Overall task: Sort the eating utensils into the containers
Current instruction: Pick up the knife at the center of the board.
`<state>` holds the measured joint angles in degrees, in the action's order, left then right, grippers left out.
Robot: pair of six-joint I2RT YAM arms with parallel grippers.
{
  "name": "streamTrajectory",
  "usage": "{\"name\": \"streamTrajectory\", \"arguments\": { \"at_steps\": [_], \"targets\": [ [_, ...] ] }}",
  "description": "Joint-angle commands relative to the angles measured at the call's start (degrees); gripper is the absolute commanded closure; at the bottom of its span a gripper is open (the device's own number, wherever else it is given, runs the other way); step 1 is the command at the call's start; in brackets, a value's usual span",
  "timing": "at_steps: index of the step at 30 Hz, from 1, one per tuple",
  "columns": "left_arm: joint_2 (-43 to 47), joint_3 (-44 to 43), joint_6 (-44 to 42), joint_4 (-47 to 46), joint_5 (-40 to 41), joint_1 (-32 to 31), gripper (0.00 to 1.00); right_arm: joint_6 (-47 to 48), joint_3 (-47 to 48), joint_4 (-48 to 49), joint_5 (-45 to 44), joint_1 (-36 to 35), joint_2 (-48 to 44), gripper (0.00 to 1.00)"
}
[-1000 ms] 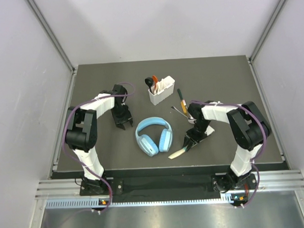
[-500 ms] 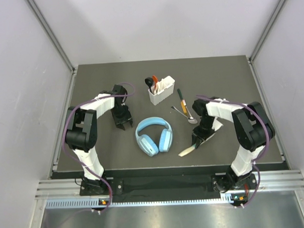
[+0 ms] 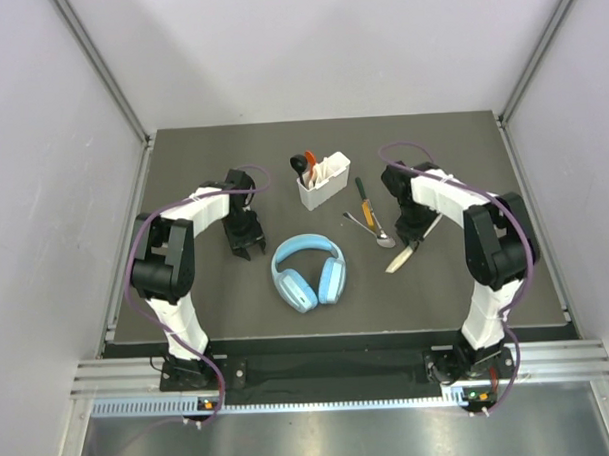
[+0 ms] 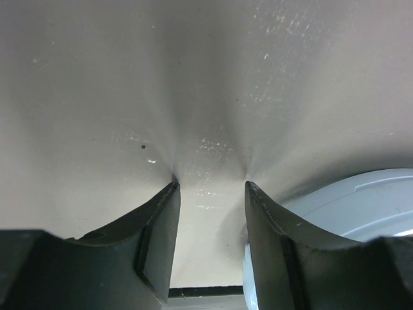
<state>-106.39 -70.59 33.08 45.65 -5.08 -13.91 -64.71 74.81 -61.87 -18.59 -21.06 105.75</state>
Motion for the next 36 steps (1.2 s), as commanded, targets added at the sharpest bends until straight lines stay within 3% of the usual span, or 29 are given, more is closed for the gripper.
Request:
{"name": "streamTrajectory", "arguments": {
  "at_steps": [1, 11, 19, 36],
  "targets": [
    [1.45, -0.78, 0.06, -0.12, 1.21, 0.29, 0.50, 4.23, 3.50, 0.78, -6.98, 2.16, 2.52, 1.00],
    [0.92, -2.27, -0.21, 1.11, 2.18, 0.29, 0.50, 15.30, 11.14, 4.63, -17.27, 4.01, 5.07, 1.00],
    [-0.84, -5.61, -0.47, 2.78, 2.88, 0.20, 0.50, 20.67, 12.56, 8.86, -15.60, 4.27, 7.80, 1.00],
    [-2.68, -10.88, -1.09, 5.33, 4.55, 0.03, 0.50, 36.22, 8.78, 24.51, -10.34, 2.08, -4.50, 1.00]
  ]
}}
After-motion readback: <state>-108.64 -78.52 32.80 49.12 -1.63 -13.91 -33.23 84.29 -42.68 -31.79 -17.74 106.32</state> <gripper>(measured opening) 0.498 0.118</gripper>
